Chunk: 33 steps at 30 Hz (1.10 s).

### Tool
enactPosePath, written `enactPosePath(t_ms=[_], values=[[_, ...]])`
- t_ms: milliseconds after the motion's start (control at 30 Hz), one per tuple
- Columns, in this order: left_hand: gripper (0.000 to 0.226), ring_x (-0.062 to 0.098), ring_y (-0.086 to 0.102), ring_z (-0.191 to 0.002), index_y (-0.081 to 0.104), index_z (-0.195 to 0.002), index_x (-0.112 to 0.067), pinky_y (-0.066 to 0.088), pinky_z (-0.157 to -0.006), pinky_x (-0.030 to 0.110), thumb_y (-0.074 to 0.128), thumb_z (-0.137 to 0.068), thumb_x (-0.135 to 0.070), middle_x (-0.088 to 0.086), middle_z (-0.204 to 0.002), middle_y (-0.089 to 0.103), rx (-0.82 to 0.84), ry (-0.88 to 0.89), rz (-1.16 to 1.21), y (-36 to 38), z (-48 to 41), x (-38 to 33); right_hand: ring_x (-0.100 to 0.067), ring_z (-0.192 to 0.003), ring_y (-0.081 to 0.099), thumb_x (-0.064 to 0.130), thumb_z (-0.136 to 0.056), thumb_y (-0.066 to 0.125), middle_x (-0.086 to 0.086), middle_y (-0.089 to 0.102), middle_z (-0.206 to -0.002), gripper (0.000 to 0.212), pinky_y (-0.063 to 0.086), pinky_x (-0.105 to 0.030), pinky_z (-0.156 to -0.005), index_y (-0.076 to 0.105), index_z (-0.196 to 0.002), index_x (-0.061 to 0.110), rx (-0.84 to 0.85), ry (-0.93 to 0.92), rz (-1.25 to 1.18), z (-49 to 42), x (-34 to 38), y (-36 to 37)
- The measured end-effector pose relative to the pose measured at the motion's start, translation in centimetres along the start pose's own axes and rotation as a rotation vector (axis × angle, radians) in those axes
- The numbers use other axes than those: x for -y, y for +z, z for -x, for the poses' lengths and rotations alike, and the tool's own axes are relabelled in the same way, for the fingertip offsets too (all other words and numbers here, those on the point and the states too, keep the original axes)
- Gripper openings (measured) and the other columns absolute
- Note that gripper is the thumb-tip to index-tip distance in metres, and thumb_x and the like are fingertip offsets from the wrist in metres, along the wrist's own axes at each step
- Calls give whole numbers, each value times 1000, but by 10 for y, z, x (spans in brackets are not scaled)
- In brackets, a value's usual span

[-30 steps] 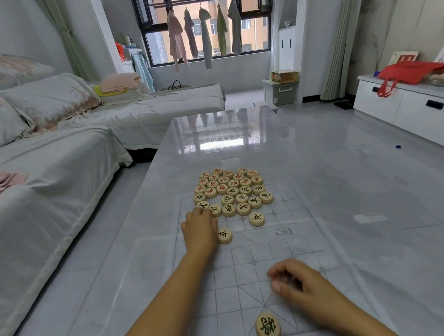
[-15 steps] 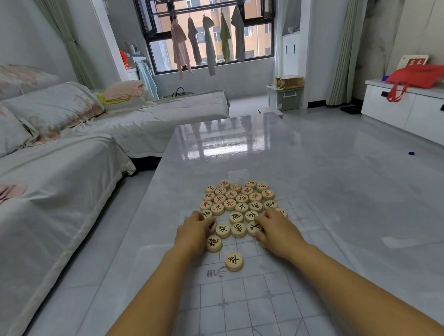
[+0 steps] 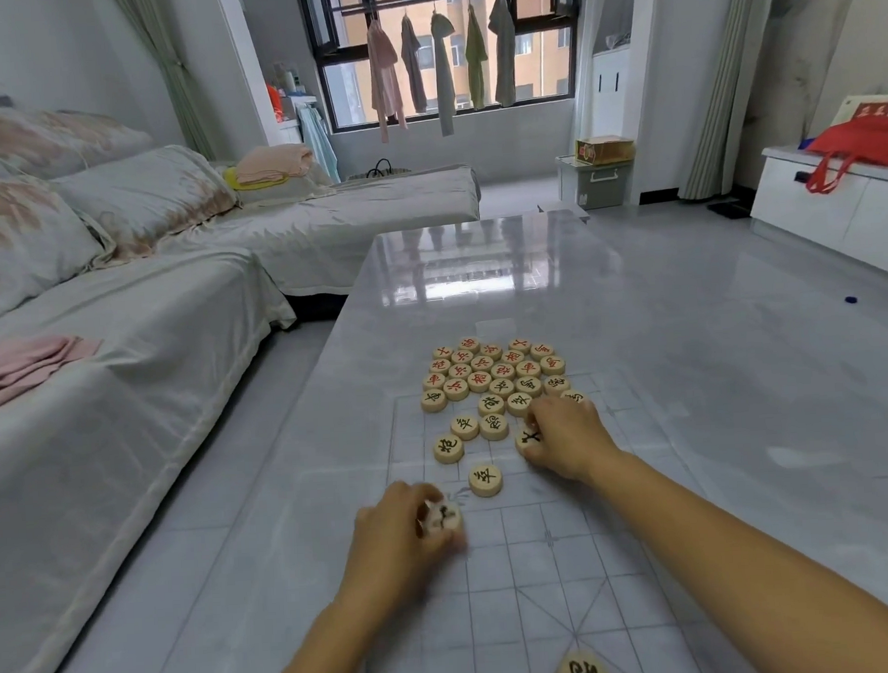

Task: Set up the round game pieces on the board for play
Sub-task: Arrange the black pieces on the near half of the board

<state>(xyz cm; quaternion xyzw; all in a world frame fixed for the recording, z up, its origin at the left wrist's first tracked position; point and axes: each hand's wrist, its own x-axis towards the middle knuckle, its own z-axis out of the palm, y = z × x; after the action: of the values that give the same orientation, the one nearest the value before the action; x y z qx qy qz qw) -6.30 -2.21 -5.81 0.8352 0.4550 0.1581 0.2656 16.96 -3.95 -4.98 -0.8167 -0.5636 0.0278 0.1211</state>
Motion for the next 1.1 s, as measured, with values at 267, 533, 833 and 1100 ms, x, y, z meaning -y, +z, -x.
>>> enactPosePath(t_ms=[267, 533, 833, 1100], values=[[42, 0, 45, -101, 52, -108, -41, 20, -81, 21, 61, -70, -56, -23, -94, 42, 33, 113, -133, 27, 93, -9, -10, -83, 50, 56, -81, 53, 9, 49, -96, 33, 37, -23, -66, 55, -99, 29, 28, -4, -209, 132, -14, -21], [57, 3, 40, -110, 43, -128, -39, 20, -87, 21, 64, -75, -48, -19, -106, 41, 89, 146, -110, 32, 104, -18, -4, -89, 35, 61, -85, 45, 15, 38, -99, 46, 28, -22, -85, 40, -123, 35, 34, 7, -203, 216, -22, -8], [43, -2, 39, -95, 52, -117, -40, 19, -83, 18, 67, -76, -42, -28, -92, 39, 67, 141, -25, 34, 111, -17, 13, -91, 37, 52, -82, 57, 23, 43, -94, 31, 21, -16, -84, 45, -108, 41, 75, -110, -278, 219, -31, -6], [43, -3, 36, -98, 47, -122, -43, 16, -83, 16, 62, -81, -41, -31, -96, 34, 118, 181, -46, 34, 110, -19, 12, -93, 36, 54, -78, 60, 24, 42, -94, 30, 23, -11, -83, 40, -96, 42, 101, -112, -277, 223, -35, -7]])
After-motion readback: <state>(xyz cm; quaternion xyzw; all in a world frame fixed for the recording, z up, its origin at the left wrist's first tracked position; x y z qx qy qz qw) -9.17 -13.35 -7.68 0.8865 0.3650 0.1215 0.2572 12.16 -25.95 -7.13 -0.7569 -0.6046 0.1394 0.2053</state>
